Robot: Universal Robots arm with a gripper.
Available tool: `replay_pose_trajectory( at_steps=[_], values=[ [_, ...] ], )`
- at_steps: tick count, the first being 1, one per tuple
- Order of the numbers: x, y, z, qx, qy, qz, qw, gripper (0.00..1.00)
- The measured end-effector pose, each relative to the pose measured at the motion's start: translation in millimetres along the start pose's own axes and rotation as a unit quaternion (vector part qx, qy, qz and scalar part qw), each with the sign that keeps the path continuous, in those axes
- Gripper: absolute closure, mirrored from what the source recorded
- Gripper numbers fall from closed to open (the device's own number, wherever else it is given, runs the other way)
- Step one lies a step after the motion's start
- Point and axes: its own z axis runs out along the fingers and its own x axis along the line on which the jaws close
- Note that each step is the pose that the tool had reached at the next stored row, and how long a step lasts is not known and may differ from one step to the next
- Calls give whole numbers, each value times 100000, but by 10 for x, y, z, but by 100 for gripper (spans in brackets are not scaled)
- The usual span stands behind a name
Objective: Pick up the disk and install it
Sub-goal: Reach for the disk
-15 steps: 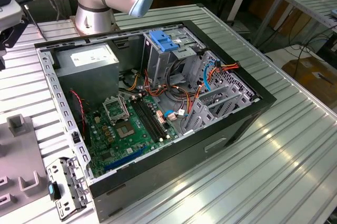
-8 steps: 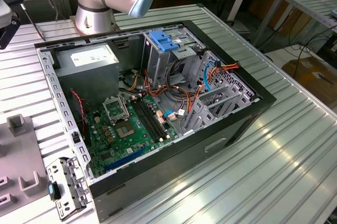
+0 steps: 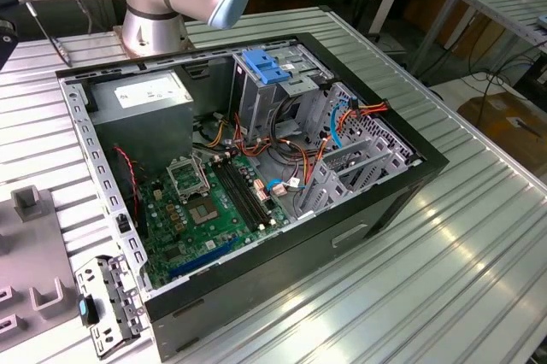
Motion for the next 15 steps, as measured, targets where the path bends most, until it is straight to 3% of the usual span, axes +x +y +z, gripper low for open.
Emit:
replay_pose_trajectory(
  at_steps=[15],
  values=[
    [183,-14,1,8,67,7,100000,89]
  ],
)
